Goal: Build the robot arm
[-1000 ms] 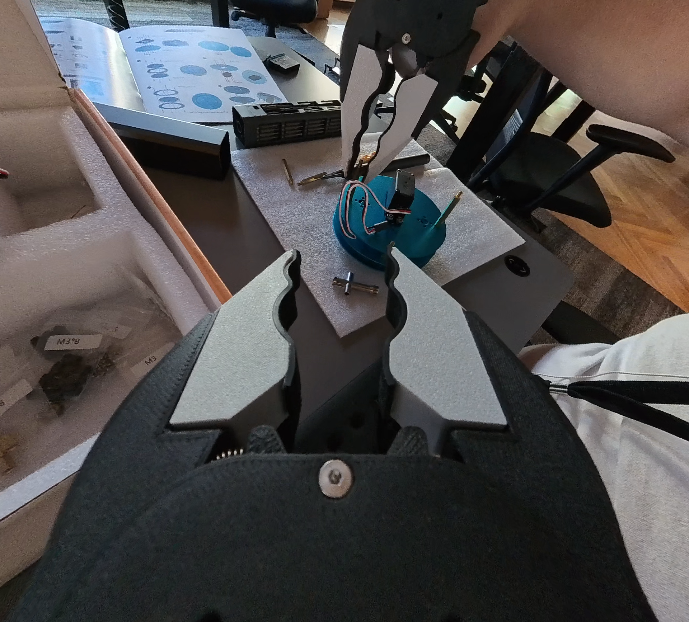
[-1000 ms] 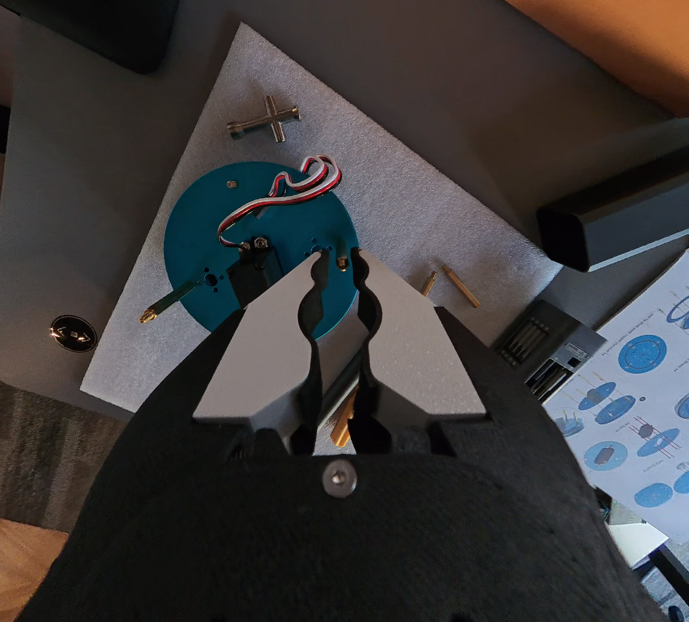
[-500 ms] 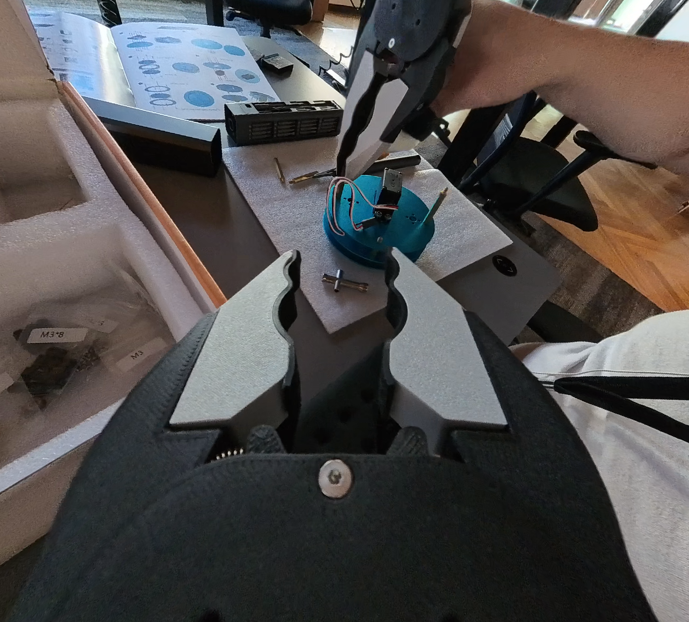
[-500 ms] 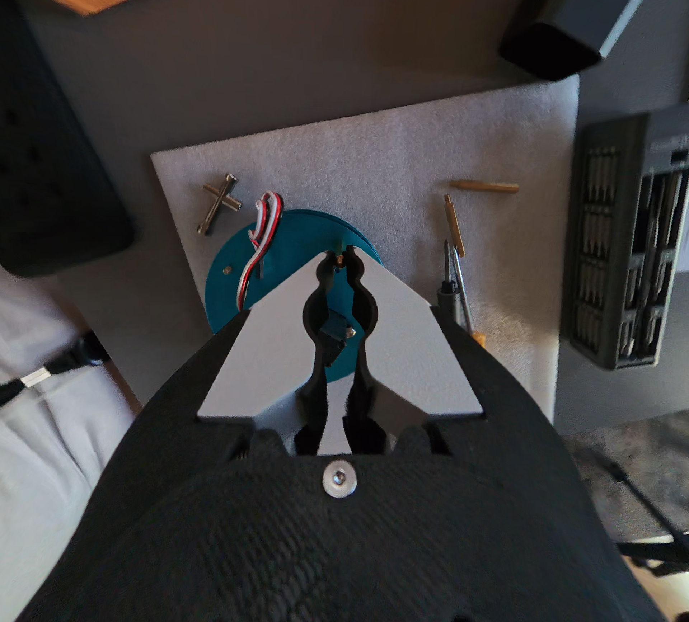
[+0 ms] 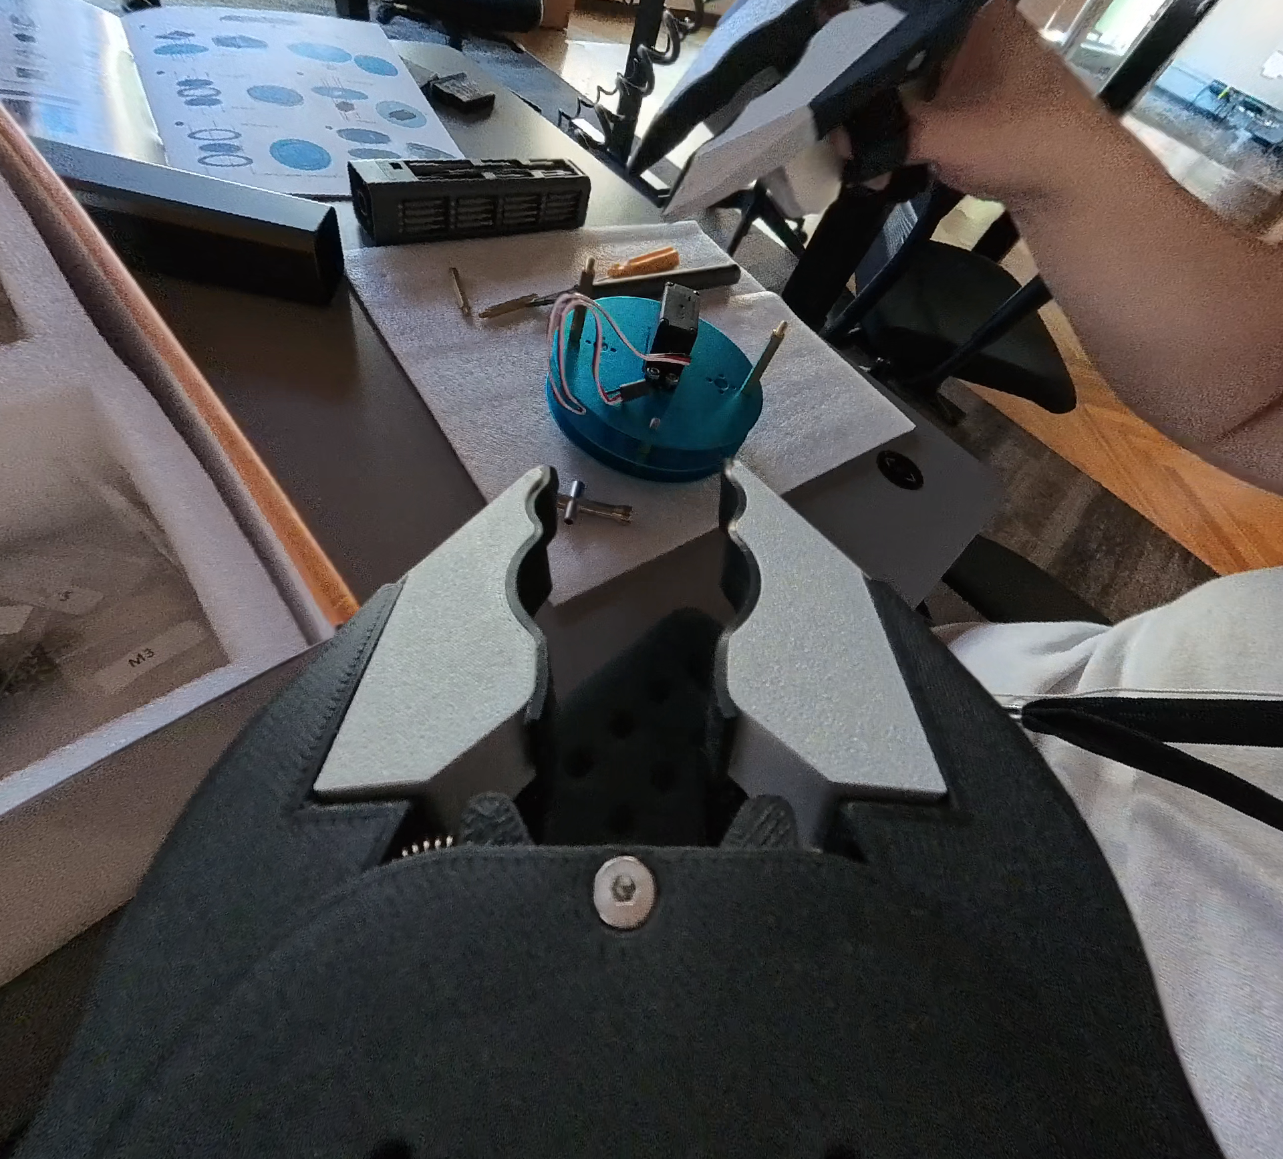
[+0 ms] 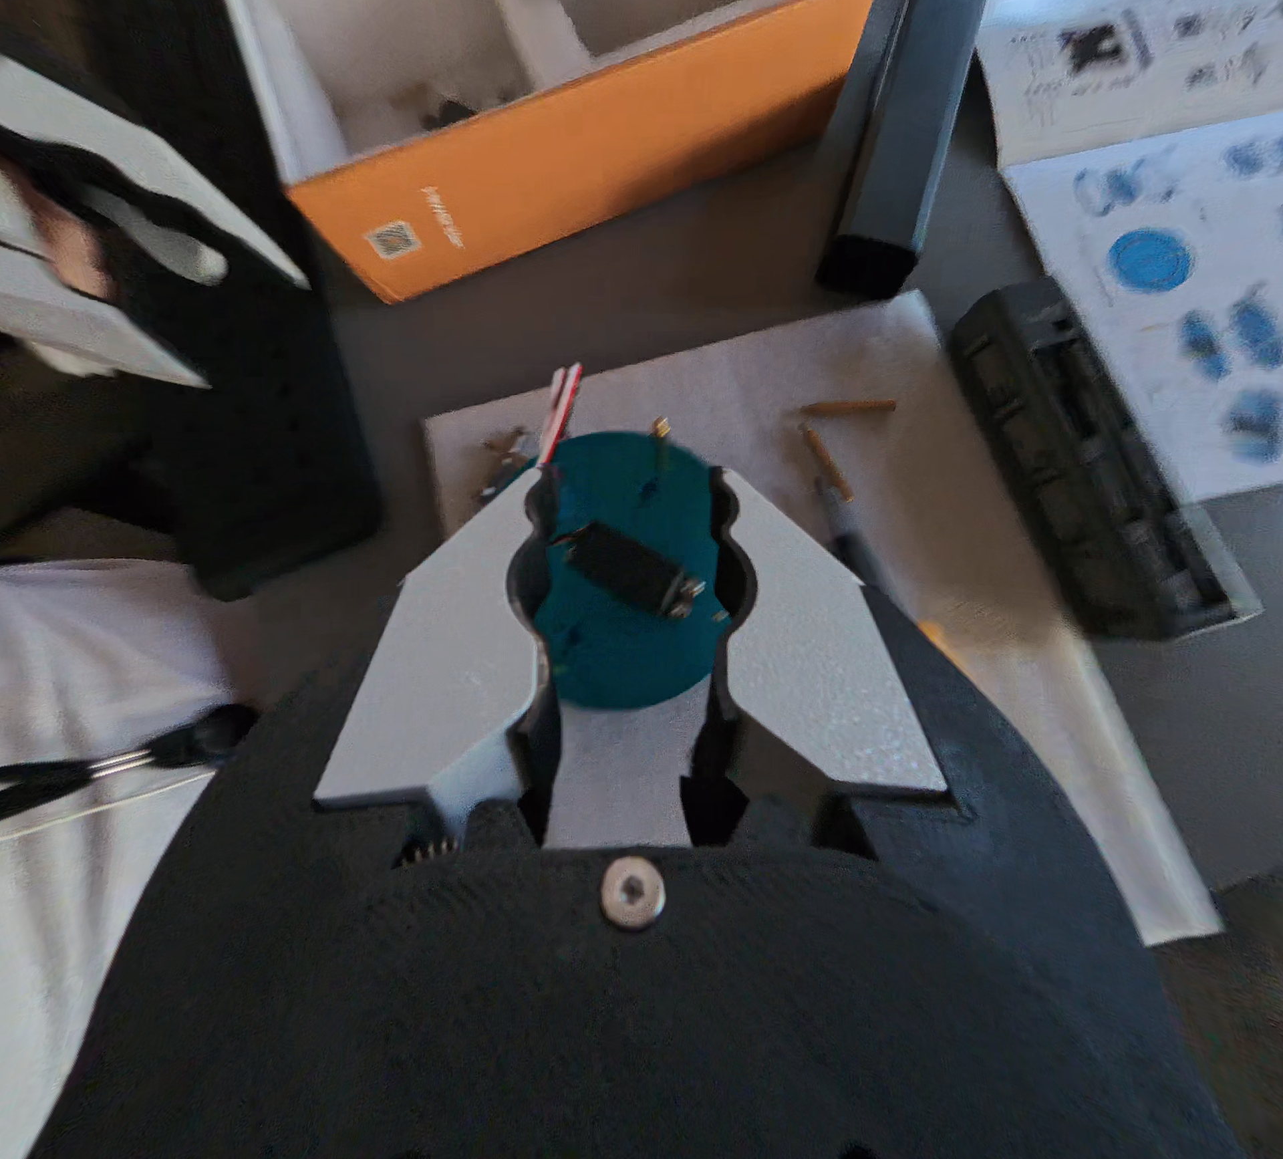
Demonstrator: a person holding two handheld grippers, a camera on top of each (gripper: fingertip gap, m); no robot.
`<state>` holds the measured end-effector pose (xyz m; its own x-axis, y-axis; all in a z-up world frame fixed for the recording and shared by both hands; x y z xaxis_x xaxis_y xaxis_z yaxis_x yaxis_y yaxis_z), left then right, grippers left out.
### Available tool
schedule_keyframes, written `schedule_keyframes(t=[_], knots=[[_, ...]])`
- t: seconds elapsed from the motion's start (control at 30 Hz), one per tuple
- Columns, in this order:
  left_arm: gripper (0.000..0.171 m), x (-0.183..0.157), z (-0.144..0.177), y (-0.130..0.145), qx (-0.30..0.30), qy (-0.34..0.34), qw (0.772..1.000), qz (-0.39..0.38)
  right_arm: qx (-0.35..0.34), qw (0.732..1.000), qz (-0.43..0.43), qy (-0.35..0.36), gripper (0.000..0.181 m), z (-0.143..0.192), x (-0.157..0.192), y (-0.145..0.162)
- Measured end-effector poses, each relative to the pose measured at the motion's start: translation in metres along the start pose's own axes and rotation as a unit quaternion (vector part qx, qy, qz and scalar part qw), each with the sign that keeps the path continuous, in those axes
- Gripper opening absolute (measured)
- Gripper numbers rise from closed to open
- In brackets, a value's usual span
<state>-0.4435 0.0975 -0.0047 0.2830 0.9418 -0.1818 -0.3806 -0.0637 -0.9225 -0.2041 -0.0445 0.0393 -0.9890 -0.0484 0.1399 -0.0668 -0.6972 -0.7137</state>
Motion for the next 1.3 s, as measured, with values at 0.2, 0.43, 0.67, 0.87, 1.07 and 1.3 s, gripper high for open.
schedule_keyframes(t=[0.2, 0.43, 0.67, 0.87, 1.07, 1.3], knots=[[0.045, -0.042, -0.057, 0.007, 0.041, -0.029, 0.990, -0.133, 0.105, 0.989, -0.101, 0.001, 0.043, 0.002, 0.024, 0.050], [0.046, -0.059, -0.112, 0.015, 0.091, -0.052, 0.973, -0.204, 0.154, 0.983, -0.096, 0.017, 0.010, -0.014, 0.028, 0.062], [0.040, -0.059, -0.128, 0.019, 0.104, -0.076, 0.965, -0.227, 0.184, 0.981, -0.044, 0.050, 0.006, -0.015, 0.032, 0.061], [0.043, -0.054, -0.132, 0.018, 0.115, -0.063, 0.966, -0.224, 0.212, 0.975, 0.053, 0.036, 0.004, -0.018, 0.034, 0.057], [0.045, -0.051, -0.132, 0.017, 0.116, -0.052, 0.967, -0.221, 0.245, 0.934, 0.246, -0.081, 0.005, -0.022, 0.025, 0.049], [0.045, -0.050, -0.132, 0.015, 0.113, -0.049, 0.970, -0.209, 0.243, 0.919, 0.256, -0.176, 0.011, -0.027, 0.006, 0.042]])
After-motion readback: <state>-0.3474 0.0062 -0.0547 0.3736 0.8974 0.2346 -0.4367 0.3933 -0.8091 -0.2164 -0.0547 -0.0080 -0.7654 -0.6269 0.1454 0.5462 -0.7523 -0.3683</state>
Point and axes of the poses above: each gripper's, where its closed fingertips meet, z back along the fingers, y out of its underside, x = y × z across the jaws, the point moved 10 cm from there along z, back along the fingers, and after that the axes turned 5 degrees about -z, right-handed, at the moved point
